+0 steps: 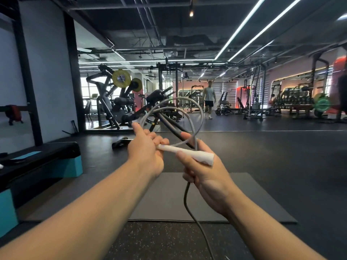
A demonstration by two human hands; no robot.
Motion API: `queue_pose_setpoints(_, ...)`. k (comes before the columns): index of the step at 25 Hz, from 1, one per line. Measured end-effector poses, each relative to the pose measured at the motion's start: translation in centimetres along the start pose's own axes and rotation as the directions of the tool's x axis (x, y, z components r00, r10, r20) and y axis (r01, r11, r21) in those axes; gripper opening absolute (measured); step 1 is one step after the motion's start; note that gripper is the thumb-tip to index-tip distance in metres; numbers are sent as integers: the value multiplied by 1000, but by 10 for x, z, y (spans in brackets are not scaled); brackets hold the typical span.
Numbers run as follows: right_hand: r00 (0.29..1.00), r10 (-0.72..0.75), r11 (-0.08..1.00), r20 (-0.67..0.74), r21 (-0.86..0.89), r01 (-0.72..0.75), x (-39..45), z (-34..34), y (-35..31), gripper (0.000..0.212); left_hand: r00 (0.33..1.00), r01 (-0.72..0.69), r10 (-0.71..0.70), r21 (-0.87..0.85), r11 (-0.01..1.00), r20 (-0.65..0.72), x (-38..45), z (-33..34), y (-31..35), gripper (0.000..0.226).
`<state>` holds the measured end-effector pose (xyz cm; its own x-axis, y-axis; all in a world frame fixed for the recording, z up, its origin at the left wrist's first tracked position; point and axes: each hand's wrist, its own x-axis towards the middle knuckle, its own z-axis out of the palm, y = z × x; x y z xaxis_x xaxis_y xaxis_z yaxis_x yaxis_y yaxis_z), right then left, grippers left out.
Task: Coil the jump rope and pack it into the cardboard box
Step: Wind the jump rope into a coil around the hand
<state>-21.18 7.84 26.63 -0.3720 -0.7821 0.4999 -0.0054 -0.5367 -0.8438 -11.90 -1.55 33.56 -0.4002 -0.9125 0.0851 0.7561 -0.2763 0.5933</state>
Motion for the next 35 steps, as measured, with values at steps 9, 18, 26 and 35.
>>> queue_pose_setpoints(9, 998, 25, 983, -64, -182, -36, 19, -18, -32, 37, 943, -309, 234, 888, 340, 238, 0, -48, 1, 56)
queue_pose_setpoints(18, 978, 152, 706, 141, -709, -8, 23, -17, -59, 17, 449, -870, -322, 326, -369, 834, -8, 22, 24, 37)
queue_pose_setpoints(26, 961, 194, 576, 198, -816, 51, 16, -27, -71, 38, 560, -825, -128, 565, -1, 818, 2, 3, 28, 21)
queue_pose_setpoints(35, 929, 175, 343, 326, -905, 252, 23, -20, -82, 28, 699, -703, -637, 476, -528, 327, -21, 53, 44, 45)
